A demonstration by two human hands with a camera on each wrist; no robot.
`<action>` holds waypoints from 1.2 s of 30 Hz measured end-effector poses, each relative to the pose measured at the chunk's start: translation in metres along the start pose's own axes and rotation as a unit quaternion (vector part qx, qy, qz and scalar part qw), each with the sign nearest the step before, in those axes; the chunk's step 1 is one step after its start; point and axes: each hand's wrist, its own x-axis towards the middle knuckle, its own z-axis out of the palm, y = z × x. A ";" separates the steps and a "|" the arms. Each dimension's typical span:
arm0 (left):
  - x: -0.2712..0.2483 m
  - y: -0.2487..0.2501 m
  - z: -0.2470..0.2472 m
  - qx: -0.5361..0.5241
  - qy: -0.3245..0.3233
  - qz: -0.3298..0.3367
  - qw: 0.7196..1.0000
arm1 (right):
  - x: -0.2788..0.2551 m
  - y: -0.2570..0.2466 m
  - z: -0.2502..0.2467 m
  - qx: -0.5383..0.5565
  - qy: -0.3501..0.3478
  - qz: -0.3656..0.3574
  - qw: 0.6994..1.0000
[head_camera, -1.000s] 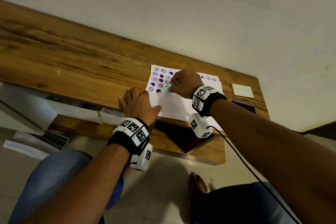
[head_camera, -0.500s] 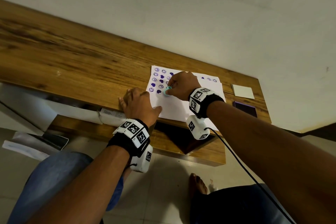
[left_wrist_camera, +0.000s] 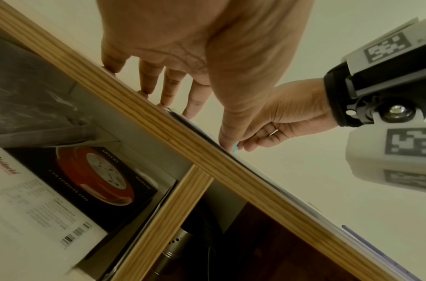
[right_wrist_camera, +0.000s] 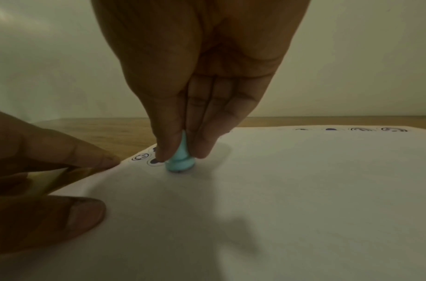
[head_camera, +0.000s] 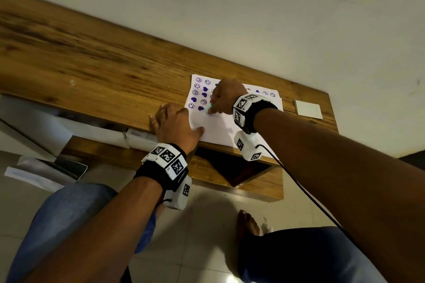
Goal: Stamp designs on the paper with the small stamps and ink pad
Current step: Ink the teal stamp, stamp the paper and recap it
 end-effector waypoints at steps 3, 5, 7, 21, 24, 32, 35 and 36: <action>0.000 0.001 -0.002 0.006 -0.006 -0.006 1.000 | 0.000 -0.002 0.002 -0.008 0.001 0.003 1.000; 0.001 0.001 -0.004 0.006 -0.010 -0.005 1.000 | -0.001 -0.002 0.007 -0.016 0.018 -0.002 1.000; 0.002 0.001 -0.004 0.002 -0.012 -0.005 1.000 | -0.001 0.000 0.011 -0.015 0.030 -0.002 0.999; 0.001 0.000 -0.005 -0.022 -0.016 -0.004 1.000 | -0.023 0.039 -0.006 0.102 0.167 0.065 0.979; 0.001 0.000 -0.006 -0.018 -0.020 -0.005 1.000 | -0.030 0.053 -0.014 0.086 0.155 0.054 0.983; 0.003 -0.005 -0.005 -0.031 -0.028 -0.012 0.999 | -0.049 0.067 -0.013 0.033 0.133 0.022 0.990; 0.005 -0.006 -0.005 -0.057 -0.014 -0.018 0.998 | -0.057 0.071 -0.014 0.040 0.147 0.009 0.988; 0.006 -0.006 -0.005 -0.067 -0.003 -0.018 0.998 | -0.061 0.073 -0.015 0.051 0.154 0.008 0.987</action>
